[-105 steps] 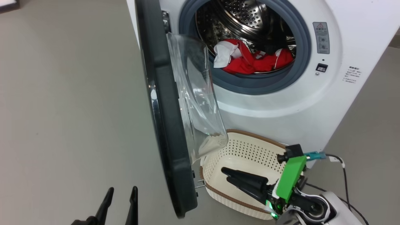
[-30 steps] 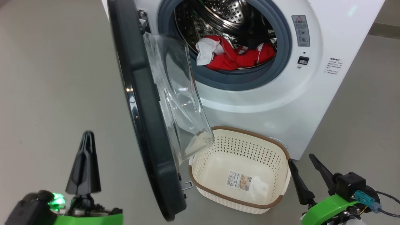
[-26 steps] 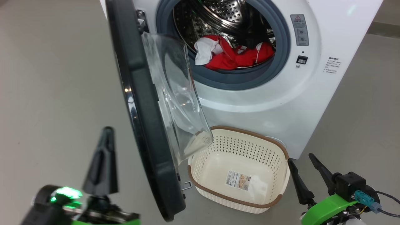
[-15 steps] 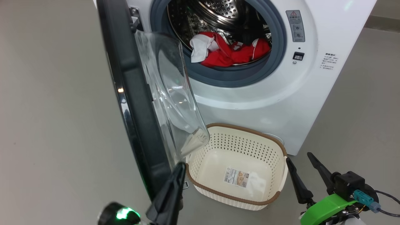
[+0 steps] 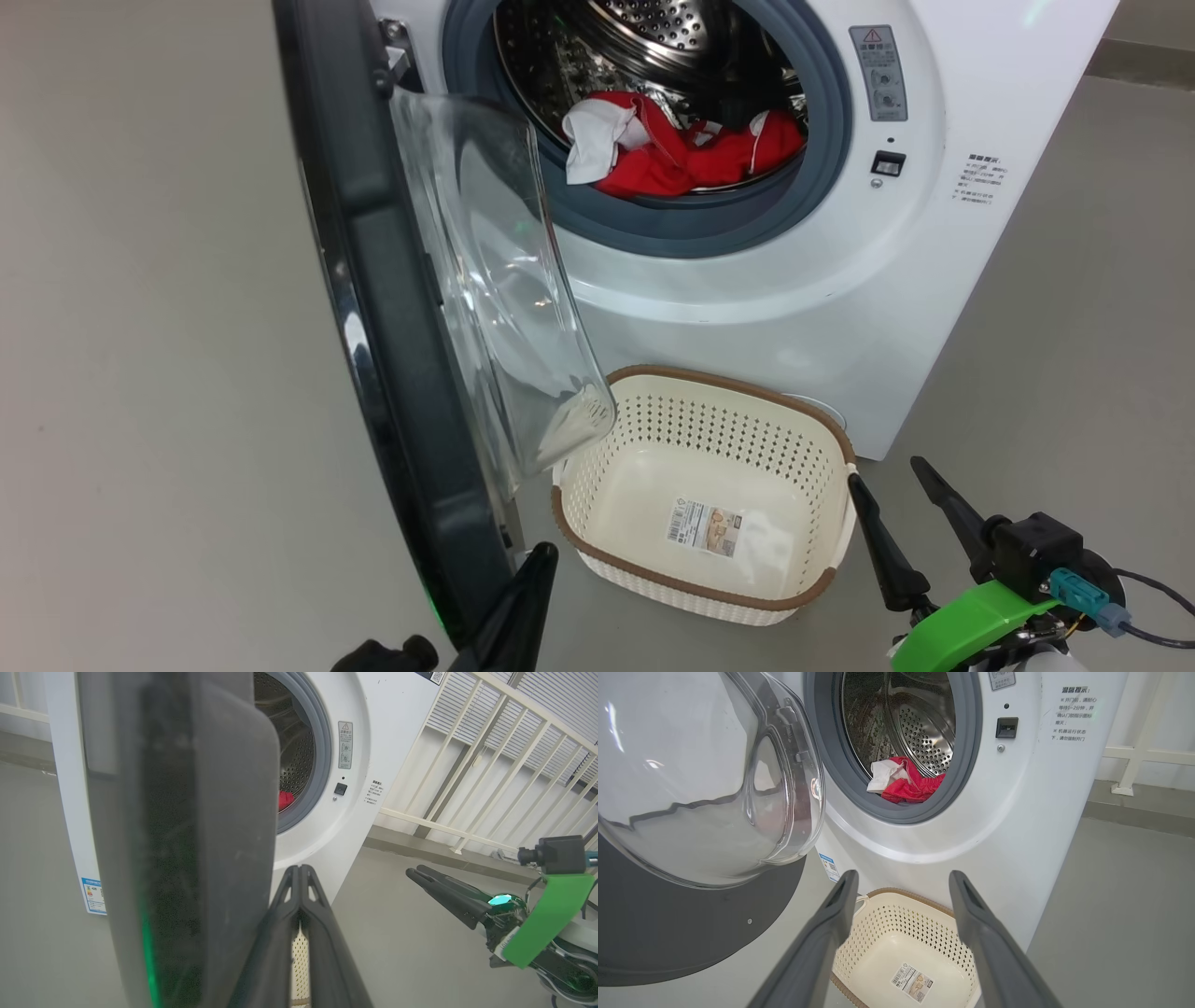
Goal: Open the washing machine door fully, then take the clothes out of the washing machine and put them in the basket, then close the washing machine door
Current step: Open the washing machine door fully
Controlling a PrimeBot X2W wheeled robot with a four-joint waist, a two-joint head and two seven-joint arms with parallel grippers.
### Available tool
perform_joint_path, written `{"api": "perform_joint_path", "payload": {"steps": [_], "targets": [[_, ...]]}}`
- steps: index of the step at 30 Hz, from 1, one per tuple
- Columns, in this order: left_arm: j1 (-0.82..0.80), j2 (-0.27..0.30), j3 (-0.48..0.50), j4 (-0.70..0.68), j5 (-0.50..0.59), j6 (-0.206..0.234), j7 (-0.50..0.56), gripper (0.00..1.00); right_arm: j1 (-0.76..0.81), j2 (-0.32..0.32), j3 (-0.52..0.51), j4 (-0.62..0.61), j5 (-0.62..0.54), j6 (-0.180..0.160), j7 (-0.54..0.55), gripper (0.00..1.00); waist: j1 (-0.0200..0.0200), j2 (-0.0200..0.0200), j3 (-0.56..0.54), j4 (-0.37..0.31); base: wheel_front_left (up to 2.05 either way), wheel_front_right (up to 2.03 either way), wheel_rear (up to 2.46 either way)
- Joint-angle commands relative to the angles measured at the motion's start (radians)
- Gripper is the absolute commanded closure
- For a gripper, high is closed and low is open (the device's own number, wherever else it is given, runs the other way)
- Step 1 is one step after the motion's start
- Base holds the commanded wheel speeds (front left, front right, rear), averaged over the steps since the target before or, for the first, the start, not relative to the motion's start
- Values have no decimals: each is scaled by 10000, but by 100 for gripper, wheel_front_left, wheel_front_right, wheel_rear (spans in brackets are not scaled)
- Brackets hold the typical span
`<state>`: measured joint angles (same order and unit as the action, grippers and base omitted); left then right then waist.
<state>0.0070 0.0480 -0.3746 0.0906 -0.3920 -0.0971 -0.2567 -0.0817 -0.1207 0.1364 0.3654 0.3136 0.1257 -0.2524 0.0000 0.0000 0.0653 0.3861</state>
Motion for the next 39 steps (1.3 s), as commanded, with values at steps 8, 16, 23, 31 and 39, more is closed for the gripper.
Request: {"api": "perform_joint_path", "payload": {"steps": [8,16,23,31,39], "targets": [[-242,22,1008,-188,-173,423,-51,100,-226,-38,140,-326,7,50,-93,0,0,0,-24,150,0,0,0],[125,22,2128,-292,204,728,-51,100,-169,39,141,-371,28,50,-93,0,0,0,-13,391,0,0,0],[196,22,3441,-204,501,859,-51,100,-169,67,213,-376,21,50,-93,0,0,0,43,444,0,0,0],[-379,22,5491,208,865,829,-51,100,-278,31,240,-403,-25,50,-93,0,0,0,288,349,0,0,0],[-1191,22,7251,954,1452,440,-51,100,-500,-54,232,-407,-77,50,-93,0,0,0,689,130,0,0,0]]}}
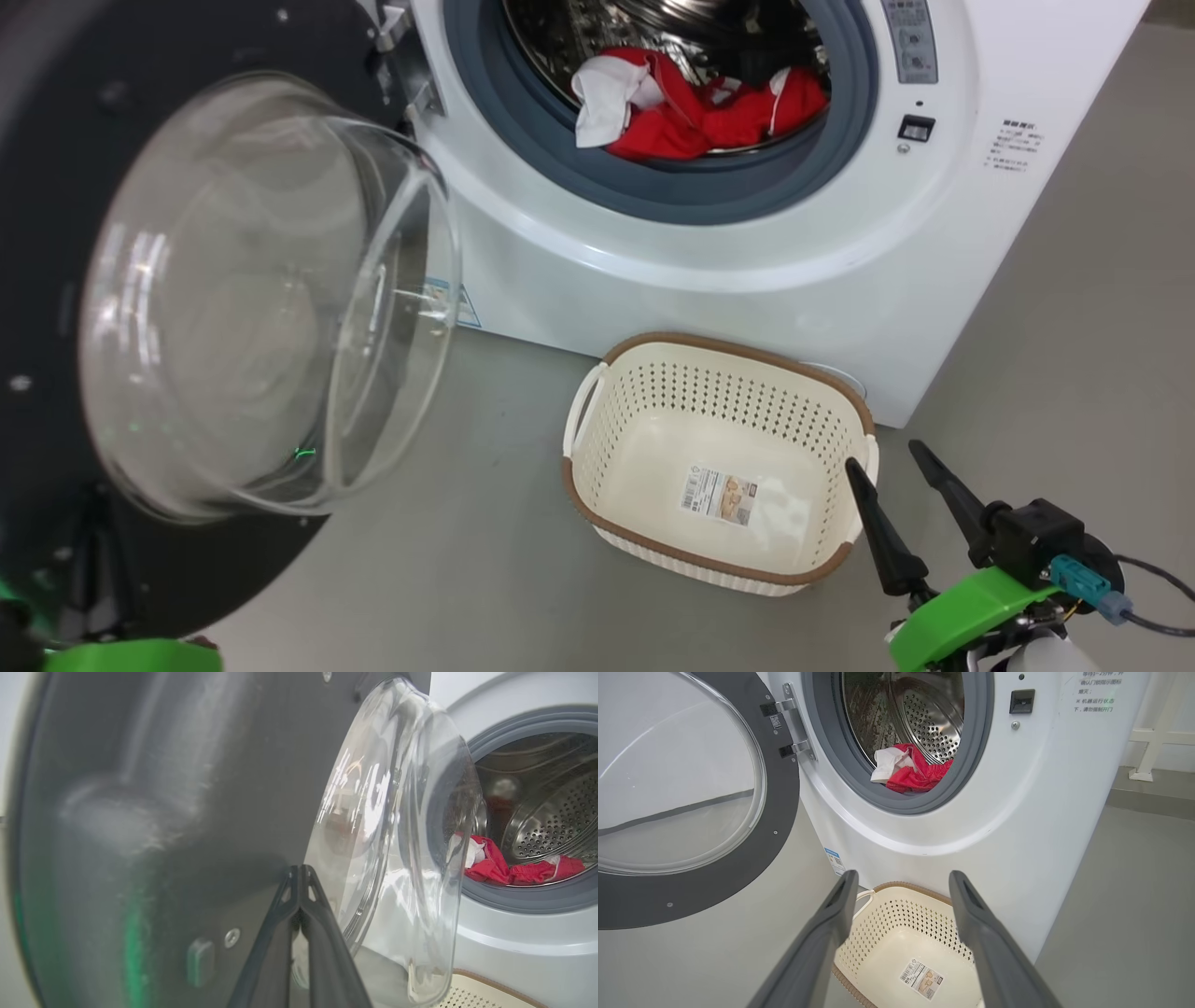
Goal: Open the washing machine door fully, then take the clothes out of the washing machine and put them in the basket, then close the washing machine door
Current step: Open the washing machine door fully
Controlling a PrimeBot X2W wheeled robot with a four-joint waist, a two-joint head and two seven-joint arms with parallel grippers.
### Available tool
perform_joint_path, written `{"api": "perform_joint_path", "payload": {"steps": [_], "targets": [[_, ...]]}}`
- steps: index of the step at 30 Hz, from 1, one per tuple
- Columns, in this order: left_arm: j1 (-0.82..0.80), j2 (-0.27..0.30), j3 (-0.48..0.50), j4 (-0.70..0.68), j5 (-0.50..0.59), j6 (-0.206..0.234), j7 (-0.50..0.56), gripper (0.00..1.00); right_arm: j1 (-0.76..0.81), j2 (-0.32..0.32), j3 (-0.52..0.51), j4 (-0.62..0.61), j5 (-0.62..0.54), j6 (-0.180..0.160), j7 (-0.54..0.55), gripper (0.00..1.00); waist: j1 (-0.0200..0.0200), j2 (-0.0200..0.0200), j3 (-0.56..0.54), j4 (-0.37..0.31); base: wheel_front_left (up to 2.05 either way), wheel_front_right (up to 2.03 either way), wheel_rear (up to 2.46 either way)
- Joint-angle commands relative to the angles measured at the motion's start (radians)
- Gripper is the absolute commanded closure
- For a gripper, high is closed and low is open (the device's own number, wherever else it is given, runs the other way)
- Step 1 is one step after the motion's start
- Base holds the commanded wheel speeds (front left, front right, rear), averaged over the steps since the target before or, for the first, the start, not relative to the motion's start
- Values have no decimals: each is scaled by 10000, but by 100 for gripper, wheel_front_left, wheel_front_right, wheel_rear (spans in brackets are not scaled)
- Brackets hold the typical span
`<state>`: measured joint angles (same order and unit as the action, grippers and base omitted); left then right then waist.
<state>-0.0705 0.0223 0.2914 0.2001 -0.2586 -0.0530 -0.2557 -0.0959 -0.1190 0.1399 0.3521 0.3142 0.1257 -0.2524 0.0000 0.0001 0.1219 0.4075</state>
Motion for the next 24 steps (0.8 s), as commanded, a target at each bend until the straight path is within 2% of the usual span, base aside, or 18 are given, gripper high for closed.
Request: {"api": "perform_joint_path", "payload": {"steps": [1,10,14,24], "targets": [[-531,279,782,-59,214,-37,-61,100,-374,-83,190,-274,-90,50,-93,0,0,-1,163,-101,0,0,0],[-1675,406,2677,811,909,-401,-61,100,-625,-169,77,-264,-200,50,-93,0,0,-1,604,-271,0,0,0],[-1936,473,3039,1048,1060,-511,-61,100,-652,-172,32,-286,-212,50,-93,0,0,-1,699,-296,0,0,0],[-2857,1246,4067,2294,1412,-711,-61,100,-898,-241,74,-261,-267,50,-93,0,0,-1,1039,-564,0,0,0]]}}
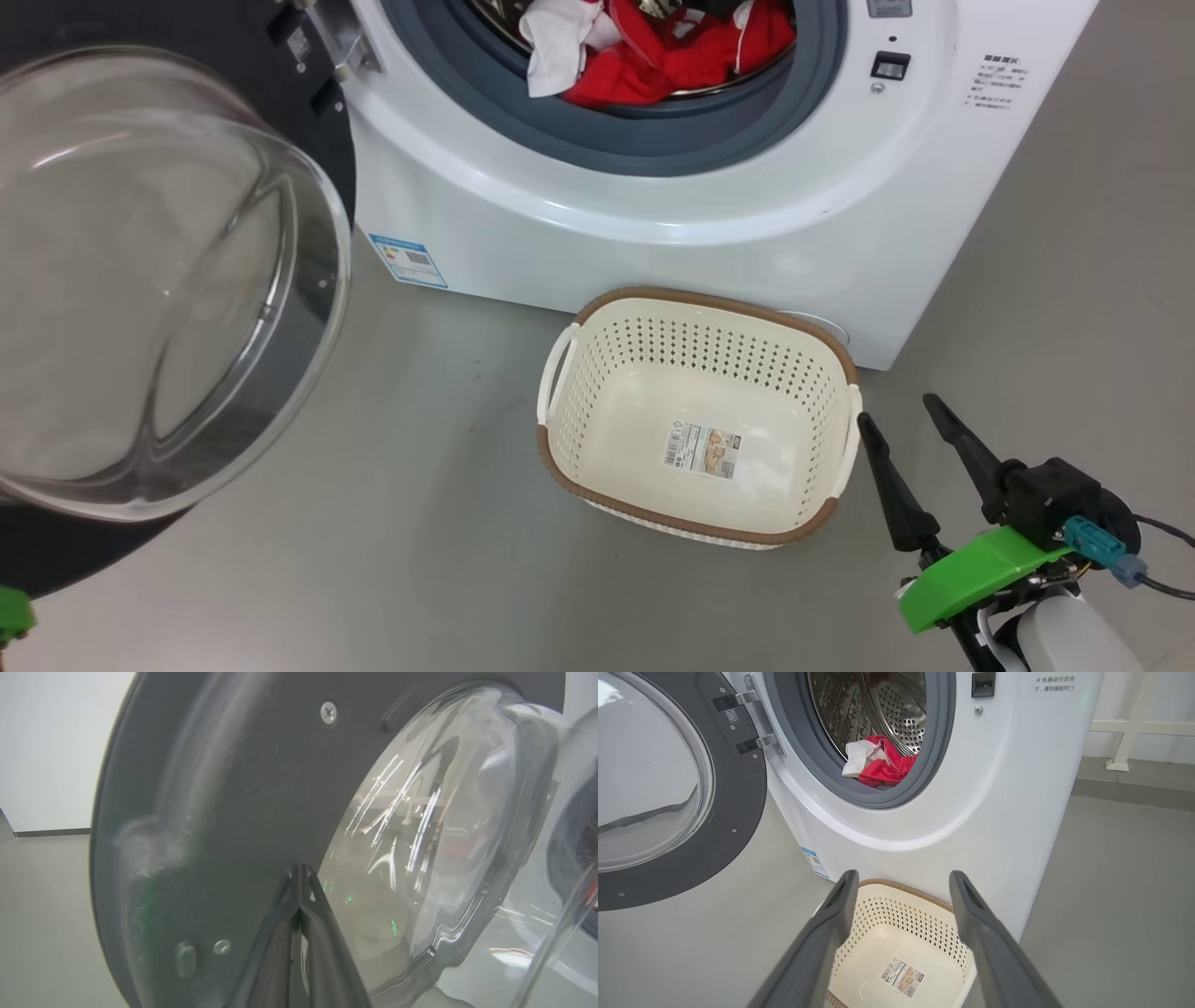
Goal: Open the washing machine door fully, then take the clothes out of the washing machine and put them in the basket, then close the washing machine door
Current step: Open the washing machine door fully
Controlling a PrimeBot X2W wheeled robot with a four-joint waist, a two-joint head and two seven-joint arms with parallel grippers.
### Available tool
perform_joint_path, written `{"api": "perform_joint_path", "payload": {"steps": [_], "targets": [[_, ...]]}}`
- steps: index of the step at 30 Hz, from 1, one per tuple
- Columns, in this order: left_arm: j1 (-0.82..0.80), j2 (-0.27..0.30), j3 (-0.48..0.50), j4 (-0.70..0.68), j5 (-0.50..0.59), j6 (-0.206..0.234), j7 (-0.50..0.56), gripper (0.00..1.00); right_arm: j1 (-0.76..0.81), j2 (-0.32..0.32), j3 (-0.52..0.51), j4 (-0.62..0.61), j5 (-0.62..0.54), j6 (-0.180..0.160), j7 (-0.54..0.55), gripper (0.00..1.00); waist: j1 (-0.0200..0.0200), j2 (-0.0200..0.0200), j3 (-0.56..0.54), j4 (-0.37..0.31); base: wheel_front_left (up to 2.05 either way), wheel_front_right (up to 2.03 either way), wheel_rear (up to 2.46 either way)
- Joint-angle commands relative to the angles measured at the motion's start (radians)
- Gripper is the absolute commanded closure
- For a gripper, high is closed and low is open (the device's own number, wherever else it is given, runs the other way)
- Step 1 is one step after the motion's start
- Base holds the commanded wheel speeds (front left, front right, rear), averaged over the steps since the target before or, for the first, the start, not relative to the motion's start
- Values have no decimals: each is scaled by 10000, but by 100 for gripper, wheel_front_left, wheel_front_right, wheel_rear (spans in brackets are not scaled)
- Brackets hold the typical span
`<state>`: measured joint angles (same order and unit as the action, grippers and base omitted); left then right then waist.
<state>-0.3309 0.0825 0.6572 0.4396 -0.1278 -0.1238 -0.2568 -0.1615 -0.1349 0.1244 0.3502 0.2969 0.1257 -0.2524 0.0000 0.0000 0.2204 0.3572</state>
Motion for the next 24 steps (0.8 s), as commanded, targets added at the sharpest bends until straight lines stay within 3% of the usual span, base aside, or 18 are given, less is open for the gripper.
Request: {"api": "perform_joint_path", "payload": {"steps": [1,11,24], "targets": [[-253,644,408,-101,104,-3,-49,100,-242,-82,229,-242,-94,50,-93,0,0,0,54,-61,0,0,0],[-755,1119,863,643,179,-55,-49,100,-369,-137,220,-237,-128,50,-93,0,0,0,185,-227,0,0,0],[-282,864,426,378,102,-67,-49,100,-197,-9,216,-165,-105,50,-93,0,0,0,-290,-264,0,0,0]]}}
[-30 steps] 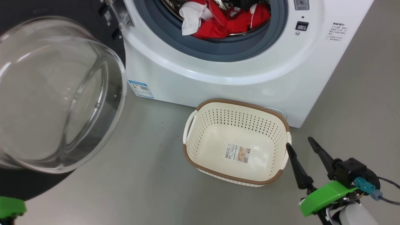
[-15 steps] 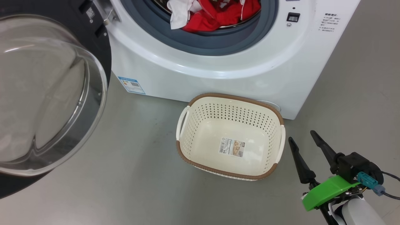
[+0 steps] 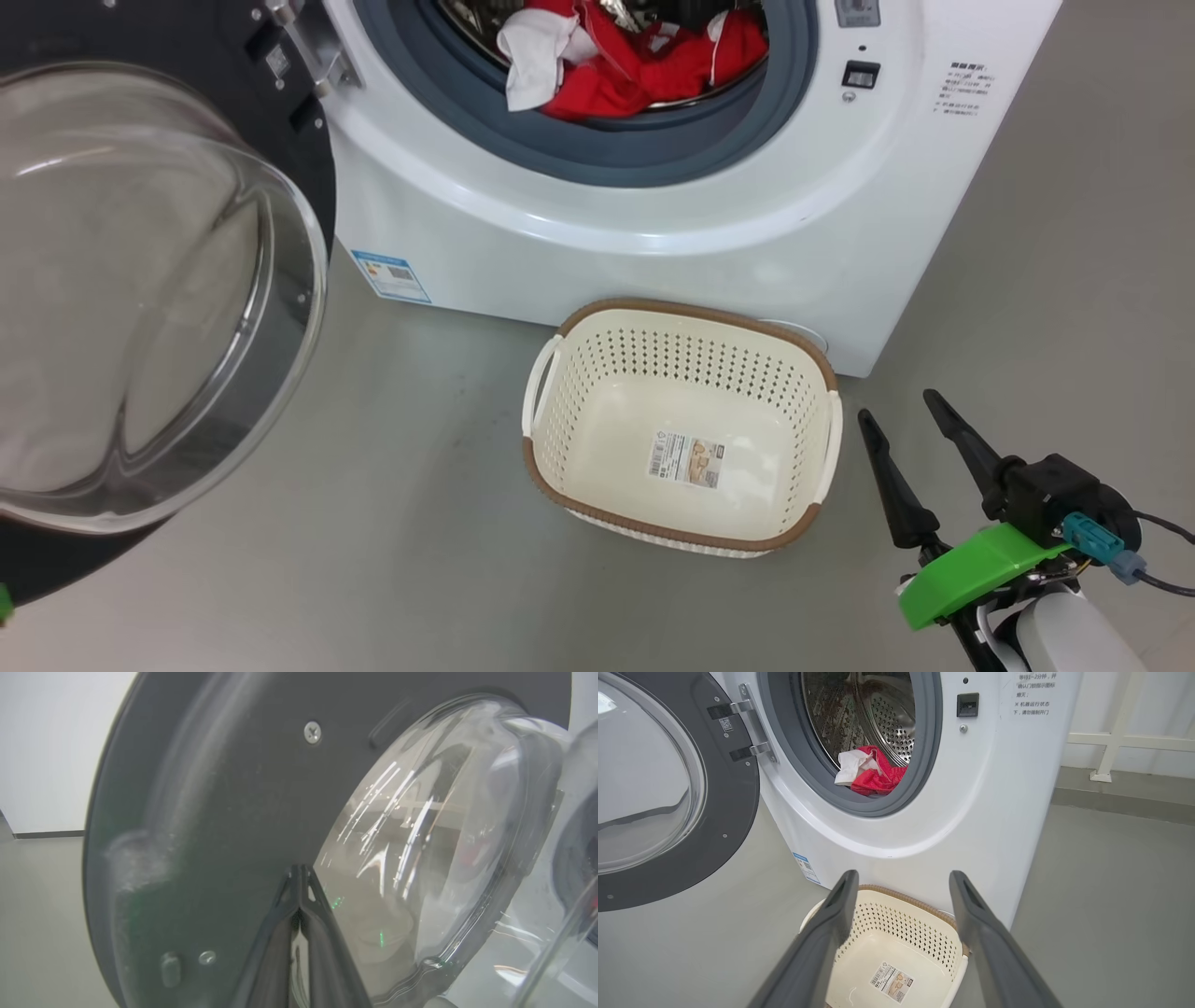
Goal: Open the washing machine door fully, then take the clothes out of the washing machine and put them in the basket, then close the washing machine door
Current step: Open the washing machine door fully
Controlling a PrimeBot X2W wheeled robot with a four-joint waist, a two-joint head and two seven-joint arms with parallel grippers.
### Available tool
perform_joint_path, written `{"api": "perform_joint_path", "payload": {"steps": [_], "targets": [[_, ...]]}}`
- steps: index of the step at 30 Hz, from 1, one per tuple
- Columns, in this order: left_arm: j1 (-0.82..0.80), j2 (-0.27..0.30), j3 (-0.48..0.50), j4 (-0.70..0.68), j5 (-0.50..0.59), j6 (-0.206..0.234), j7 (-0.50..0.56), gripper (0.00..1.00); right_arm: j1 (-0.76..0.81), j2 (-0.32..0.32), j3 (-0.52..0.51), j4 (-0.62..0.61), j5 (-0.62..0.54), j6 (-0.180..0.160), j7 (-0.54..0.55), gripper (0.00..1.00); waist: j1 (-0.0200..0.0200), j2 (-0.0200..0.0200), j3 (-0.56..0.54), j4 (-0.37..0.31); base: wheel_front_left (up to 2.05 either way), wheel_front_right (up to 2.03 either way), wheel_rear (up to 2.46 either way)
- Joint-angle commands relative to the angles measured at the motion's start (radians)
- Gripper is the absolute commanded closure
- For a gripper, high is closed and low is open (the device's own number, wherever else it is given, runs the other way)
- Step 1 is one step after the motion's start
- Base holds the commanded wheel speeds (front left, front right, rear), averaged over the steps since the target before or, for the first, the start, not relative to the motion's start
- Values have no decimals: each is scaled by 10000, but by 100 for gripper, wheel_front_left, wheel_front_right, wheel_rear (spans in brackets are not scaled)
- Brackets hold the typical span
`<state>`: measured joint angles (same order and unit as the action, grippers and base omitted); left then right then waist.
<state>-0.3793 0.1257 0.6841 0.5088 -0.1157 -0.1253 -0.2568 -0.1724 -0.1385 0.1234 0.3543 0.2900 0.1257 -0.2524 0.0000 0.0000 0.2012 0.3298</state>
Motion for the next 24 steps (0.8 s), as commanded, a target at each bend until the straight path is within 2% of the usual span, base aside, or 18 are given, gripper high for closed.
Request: {"api": "perform_joint_path", "payload": {"steps": [1,11,13,15,18,19,20,21,22,23,24], "targets": [[307,420,37,-368,-29,-52,-49,100,-53,42,228,-206,-27,50,-93,0,0,0,-161,13,0,0,0],[1633,95,-1076,-1322,-433,-53,-49,98,334,184,217,-251,67,50,-93,0,0,0,-805,19,0,0,0],[1950,-1,-1386,-1579,-512,-53,-49,87,437,206,197,-272,79,50,-93,0,0,0,-935,5,0,0,0],[2236,-89,-1626,-1829,-585,-53,-49,70,544,234,166,-299,100,50,-93,0,0,0,-1044,-26,0,0,0],[2615,-251,-1955,-2200,-783,-53,-49,53,714,271,122,-328,131,50,-93,0,0,0,-1219,-111,0,0,0],[2738,-297,-2123,-2337,-878,-53,-49,43,764,280,108,-345,139,50,-93,0,0,0,-1247,-150,0,0,0],[2738,-297,-2123,-2337,-878,-53,-49,43,764,280,108,-345,139,50,-93,0,0,0,-1247,-150,0,0,0],[2856,-337,-2338,-2472,-999,-53,-49,33,810,287,95,-363,149,50,-93,0,0,0,-1278,-187,0,0,0],[2981,-351,-2620,-2611,-1108,-53,-49,13,853,293,75,-380,153,50,-93,0,0,0,-1308,-233,0,0,0],[3107,-325,-2916,-2770,-1181,-53,-49,4,892,302,37,-401,153,50,-93,0,0,0,-1335,-282,0,0,0],[3213,-313,-3103,-2903,-1274,-53,-49,0,929,313,-14,-424,157,50,-93,0,0,0,-1347,-327,0,0,0]]}}
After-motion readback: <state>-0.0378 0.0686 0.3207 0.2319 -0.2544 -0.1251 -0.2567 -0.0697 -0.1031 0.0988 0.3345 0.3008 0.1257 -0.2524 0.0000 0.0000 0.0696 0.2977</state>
